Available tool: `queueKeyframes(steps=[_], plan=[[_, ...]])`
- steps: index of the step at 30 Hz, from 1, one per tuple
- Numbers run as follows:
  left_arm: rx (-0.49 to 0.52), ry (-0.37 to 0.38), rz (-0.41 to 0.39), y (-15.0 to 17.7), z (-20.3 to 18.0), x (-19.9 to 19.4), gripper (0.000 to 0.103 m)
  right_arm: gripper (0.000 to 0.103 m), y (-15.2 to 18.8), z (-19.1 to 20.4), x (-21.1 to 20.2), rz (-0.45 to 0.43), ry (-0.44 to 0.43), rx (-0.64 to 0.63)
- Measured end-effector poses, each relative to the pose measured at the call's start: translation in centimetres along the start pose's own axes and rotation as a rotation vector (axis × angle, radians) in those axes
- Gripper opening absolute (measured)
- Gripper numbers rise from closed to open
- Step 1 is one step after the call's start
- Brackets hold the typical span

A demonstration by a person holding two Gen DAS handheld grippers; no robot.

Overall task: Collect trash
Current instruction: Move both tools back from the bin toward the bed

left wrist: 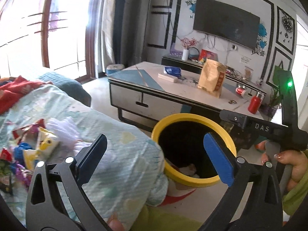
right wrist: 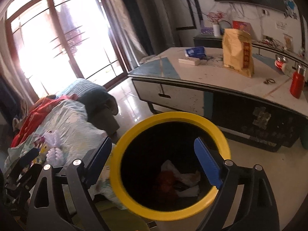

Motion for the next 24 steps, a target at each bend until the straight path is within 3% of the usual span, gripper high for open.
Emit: queueKeyframes(steps=[24], plan=[[-0.166,-0.205,-0.106,-0.6,9.4,-5.7,0.092,0.087,2.1,10.4,-0.5,0.020,-0.150,-0.202]])
Point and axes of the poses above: each gripper's, at about its wrist camera, not at the fingertips, and x roughly the way its jaws point, z to its left, y to its underside, the point moved 2 cm from there along x, roughly the way its jaws point, and after that the axes turned 7 degrees about -y, right-handed, at the moved point
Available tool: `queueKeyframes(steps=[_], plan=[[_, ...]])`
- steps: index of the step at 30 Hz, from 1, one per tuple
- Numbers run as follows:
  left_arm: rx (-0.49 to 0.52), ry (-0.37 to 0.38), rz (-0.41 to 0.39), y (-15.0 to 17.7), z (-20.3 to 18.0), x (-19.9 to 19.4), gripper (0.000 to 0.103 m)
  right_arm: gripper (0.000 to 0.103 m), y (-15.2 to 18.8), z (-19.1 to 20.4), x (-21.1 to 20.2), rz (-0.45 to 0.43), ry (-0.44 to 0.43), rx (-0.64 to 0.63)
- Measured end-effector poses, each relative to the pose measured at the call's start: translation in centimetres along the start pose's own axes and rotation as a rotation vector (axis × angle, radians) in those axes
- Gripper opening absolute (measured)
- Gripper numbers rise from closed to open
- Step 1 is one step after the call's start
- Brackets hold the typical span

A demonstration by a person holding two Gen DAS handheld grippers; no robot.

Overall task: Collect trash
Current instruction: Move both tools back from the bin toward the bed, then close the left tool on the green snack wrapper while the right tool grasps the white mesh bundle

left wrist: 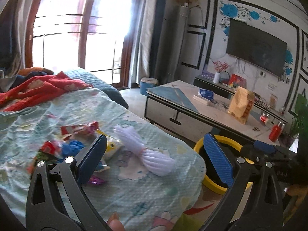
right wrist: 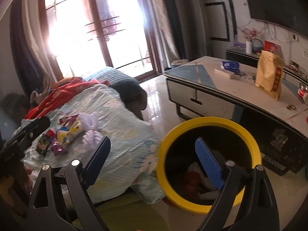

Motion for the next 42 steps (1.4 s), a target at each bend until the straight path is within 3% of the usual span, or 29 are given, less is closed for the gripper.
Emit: queueKeyframes(steps=[28,42], plan=[[-0.108,-0.187,-0.061,-1.5,12.2,-3.8,0.092,0.088,-0.4,11.3,3.7,0.090,-0.187,-0.177],[-0.160,-0.232,0.022,1.4,18.8,-4.8,0.092,0.088,-1.4,16.2,6.9,0.132,-0.247,-0.240]])
Point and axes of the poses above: each gripper's, at about its wrist camera, not at the fingertips, and x roughly the way its jaws point, z to its left, y to its underside, the point moved 2 cm from there along x, roughly the way its jaws point, and after that the axes turned 7 degrees about -y, right-handed, at the moved point
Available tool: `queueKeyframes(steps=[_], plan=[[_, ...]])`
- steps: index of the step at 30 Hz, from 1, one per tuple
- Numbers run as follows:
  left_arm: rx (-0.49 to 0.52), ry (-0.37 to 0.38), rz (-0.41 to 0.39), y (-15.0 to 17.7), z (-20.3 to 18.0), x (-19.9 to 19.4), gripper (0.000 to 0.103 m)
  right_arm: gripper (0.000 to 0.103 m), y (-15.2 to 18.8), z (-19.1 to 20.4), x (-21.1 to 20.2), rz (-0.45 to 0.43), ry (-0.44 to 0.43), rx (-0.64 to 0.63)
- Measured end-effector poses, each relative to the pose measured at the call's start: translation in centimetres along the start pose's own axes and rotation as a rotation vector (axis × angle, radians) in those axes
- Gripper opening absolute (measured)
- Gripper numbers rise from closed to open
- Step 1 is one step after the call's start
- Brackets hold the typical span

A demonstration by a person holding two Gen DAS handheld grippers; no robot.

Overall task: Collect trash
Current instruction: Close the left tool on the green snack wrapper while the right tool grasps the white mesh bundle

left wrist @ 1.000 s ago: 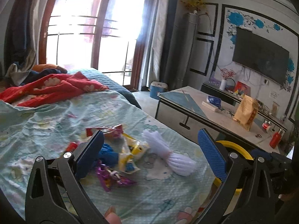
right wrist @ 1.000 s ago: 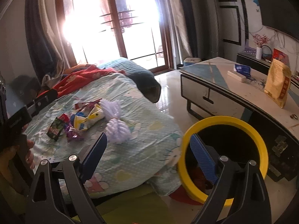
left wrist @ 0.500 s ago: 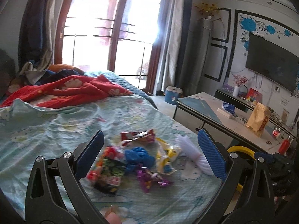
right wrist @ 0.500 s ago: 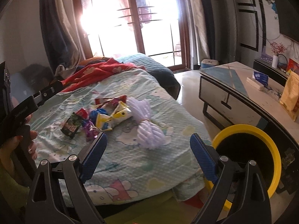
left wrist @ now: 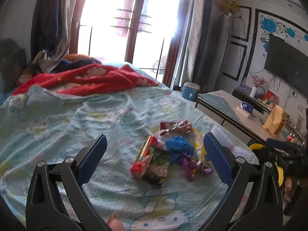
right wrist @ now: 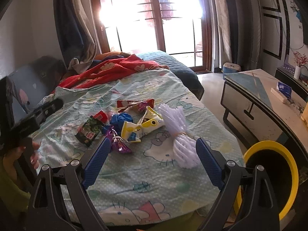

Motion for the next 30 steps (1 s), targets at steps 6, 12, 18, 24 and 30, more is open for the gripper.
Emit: queueKeyframes(steps=[6,12,18,24,30], plan=[[-0.009,0.027,0.043,1.6,1.4,0.5,0.085,0.088,-0.7,-0.7,2.4,0.021,0.024,0.015],[0.035,0.068,0.076,2.4,0.5,1.6,0.055,0.088,-0.9,-2.5,4.2,0.036,0.056,0.046],[0.088,0.090,0.136,3.2,-0.7,3.7,0.035,0.088,-0.8,-4.8,5.8,0.057,0.103,0.086],[0.094,0.074,0.152,3.3,-1.2,5.1,0.027,0.088,-0.2,-6.2,7.0,0.077,0.113,0.133],[0.114,0.065,0.195,4.2,-1.8,5.7,0.020,0.088,0.2,-6.4,8.3,0.094,0.102,0.142]])
Point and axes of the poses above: each gripper's, at about its wrist camera, not at the fingertips, and x roughly the way its jaws point, z to its left, y to its underside, the point moved 2 cm from there along x, roughly the way its jaws point, and after that the axes turned 7 degrees about -y, right-handed, at the moved point
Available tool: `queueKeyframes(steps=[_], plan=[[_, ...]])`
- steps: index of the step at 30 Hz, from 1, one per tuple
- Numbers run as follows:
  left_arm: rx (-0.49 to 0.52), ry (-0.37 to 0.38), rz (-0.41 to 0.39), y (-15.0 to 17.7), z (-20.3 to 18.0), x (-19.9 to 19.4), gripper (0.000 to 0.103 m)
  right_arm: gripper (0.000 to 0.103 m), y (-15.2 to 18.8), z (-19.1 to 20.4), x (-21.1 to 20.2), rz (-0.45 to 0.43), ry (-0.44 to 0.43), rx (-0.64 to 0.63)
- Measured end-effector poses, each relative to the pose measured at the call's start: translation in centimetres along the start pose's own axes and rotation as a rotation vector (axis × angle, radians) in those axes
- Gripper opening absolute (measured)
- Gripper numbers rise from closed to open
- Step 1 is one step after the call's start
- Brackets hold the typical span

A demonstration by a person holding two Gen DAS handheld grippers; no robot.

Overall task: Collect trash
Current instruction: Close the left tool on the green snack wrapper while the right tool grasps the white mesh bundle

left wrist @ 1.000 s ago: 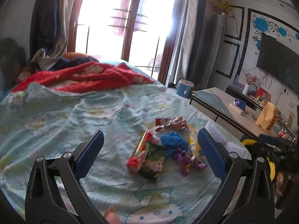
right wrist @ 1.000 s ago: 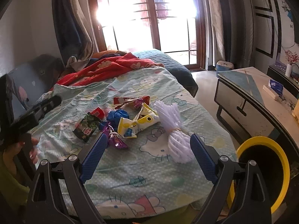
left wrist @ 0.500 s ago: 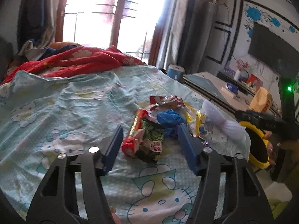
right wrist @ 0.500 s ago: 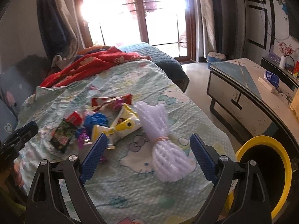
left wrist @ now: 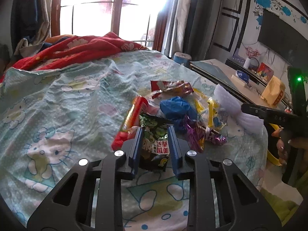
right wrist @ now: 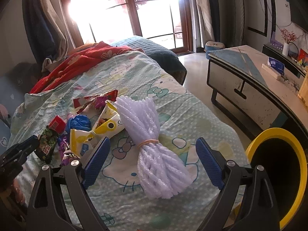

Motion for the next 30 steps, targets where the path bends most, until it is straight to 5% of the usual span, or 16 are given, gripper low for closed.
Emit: queueKeyframes(steps=[8,12,14,20,24,30], plan=[[0.007,0.014,0.042,0.6,-0.6,0.4,0.017,0.080,0.1,0.7,1.8,0.035,-0.022,-0.025],[-0.010,0.030,0.081,1.2,-0.6,0.7,0.017,0.058,0.7,0.5,2.6,0.072,-0.019,-0.027],[-0.013,0.032,0.096,1.4,-0.7,0.9,0.017,0.038,1.2,0.2,2.8,0.090,-0.017,-0.017],[-0.011,0.024,0.138,1.9,-0.9,1.1,0.017,0.029,2.2,-0.2,1.9,0.060,-0.016,-0.013],[-0.002,0.014,0.164,2.4,-1.3,1.1,0.000,0.028,2.5,-0.5,0.5,0.028,-0.017,-0.008],[-0.006,0.032,0.168,2.7,-1.3,0.8,0.000,0.028,2.9,-0.5,-1.3,-0.001,-0.029,-0.007]])
Point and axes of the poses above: each gripper's, at about its wrist camera, not at the fingertips, and x roughly the way its jaws point, z to its left, y to its underside, the point moved 2 cm from there along x, roughly the way its jaws point, and after that the axes turned 7 degrees about -y, right-handed, at the moved point
